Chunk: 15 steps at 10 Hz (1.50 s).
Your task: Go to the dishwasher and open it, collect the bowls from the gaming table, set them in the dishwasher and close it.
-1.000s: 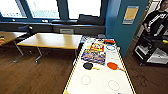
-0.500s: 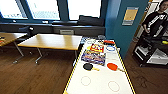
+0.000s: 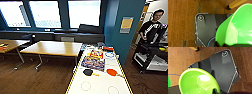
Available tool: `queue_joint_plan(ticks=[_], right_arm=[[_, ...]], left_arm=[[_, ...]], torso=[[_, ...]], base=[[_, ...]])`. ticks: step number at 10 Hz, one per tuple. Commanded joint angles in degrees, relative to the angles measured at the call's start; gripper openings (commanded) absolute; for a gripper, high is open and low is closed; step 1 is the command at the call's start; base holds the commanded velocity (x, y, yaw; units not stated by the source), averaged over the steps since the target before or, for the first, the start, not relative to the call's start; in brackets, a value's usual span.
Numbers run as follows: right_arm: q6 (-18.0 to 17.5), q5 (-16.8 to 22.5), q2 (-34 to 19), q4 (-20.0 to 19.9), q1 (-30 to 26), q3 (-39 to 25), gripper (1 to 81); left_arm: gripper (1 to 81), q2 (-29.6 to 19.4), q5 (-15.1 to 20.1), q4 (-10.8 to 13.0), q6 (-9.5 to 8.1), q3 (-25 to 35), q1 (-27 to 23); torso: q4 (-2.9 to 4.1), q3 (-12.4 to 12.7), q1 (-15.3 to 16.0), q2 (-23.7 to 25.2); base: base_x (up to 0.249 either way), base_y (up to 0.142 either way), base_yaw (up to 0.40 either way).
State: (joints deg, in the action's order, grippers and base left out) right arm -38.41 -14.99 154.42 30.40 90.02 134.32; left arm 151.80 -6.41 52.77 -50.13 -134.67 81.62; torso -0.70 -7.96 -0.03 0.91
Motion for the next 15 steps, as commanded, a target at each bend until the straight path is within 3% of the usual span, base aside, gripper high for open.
queue_joint_plan(ticks=[1,4,11,15], right_arm=[[0.2,2.2,0.7,1.8,-1.5,1.7,1.0],[0.2,3.3,4.2,2.8,-1.5,6.0,1.0],[0.3,4.5,9.3,4.8,-1.0,12.1,1.0],[0.3,5.0,11.1,5.9,-0.8,14.2,1.0]], left_arm=[[1.0,0.7,1.7,0.5,0.29,-3.3,-1.4],[1.0,4.7,1.0,0.6,0.29,-10.4,-0.1],[1.0,7.3,1.2,1.1,0.38,-11.6,0.3],[1.0,9.6,1.7,0.9,1.70,-12.6,0.7]], torso=[[0.00,0.0,0.0,0.0],[0.00,-0.2,0.0,0.0],[0.00,-0.2,0.0,0.1],[0.00,-0.2,0.0,0.1]], base=[[0.000,0.000,0.000],[-0.024,0.000,0.000],[-0.102,0.000,0.000],[-0.119,0.000,0.000]])
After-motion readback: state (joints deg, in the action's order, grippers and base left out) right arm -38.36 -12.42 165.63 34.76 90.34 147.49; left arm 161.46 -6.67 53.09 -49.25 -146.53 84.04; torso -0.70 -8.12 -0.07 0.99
